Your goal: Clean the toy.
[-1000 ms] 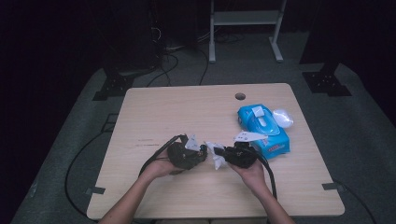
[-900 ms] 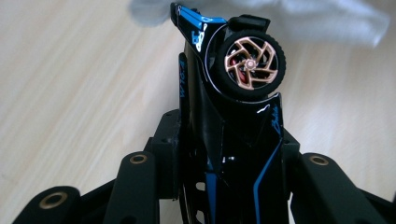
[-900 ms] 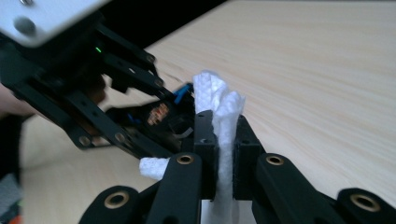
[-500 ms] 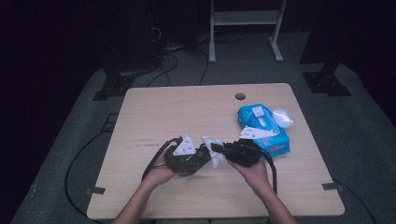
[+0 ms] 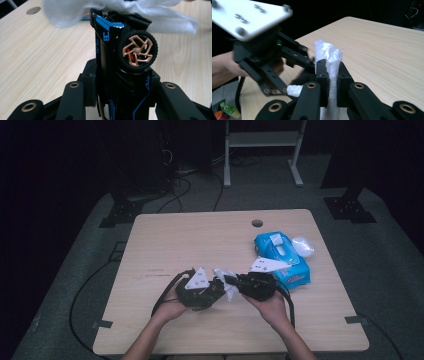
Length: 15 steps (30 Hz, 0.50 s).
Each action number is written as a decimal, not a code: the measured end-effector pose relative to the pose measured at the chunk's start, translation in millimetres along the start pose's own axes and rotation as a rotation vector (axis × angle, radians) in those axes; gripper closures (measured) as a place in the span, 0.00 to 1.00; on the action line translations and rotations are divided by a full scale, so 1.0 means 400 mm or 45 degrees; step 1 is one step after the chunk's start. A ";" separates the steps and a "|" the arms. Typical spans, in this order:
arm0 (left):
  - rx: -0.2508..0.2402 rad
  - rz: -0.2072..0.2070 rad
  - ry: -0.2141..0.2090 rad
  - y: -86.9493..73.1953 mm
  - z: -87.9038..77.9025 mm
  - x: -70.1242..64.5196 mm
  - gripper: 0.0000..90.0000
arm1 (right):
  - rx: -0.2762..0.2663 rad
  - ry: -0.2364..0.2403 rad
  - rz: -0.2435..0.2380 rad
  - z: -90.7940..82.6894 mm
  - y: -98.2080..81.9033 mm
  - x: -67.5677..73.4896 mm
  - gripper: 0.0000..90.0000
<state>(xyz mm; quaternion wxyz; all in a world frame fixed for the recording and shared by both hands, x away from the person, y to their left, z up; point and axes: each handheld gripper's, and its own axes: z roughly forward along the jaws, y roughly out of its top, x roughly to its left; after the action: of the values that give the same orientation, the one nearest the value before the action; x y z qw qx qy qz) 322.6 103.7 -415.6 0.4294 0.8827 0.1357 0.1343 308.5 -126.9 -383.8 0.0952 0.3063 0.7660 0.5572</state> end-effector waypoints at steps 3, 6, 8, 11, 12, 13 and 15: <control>-0.009 0.009 -0.016 0.003 0.006 -0.004 0.64 | 0.007 0.038 -0.069 0.012 0.013 0.039 0.93; -0.031 0.002 -0.010 0.006 -0.006 -0.005 0.64 | 0.001 0.035 -0.105 0.014 0.024 0.047 0.93; -0.040 -0.005 -0.008 0.003 -0.013 -0.002 0.64 | 0.002 0.007 -0.095 0.008 0.022 0.035 0.93; -0.032 -0.012 -0.006 -0.005 -0.009 0.002 0.64 | 0.016 -0.076 -0.055 -0.003 0.008 0.000 0.93; -0.034 -0.020 -0.011 -0.008 -0.006 0.003 0.64 | 0.020 -0.075 -0.044 -0.003 0.004 -0.002 0.93; -0.034 -0.022 -0.014 -0.008 -0.004 0.004 0.64 | 0.014 -0.056 -0.028 -0.003 0.001 -0.001 0.93; -0.038 -0.021 -0.015 -0.006 -0.001 0.003 0.64 | 0.000 -0.009 -0.035 0.002 0.003 0.014 0.93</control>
<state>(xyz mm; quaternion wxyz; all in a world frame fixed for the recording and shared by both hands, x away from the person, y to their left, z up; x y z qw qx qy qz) 323.1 106.1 -417.2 0.4442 0.8759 0.1386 0.1276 304.9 -122.6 -381.8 0.1053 0.2977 0.7697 0.5548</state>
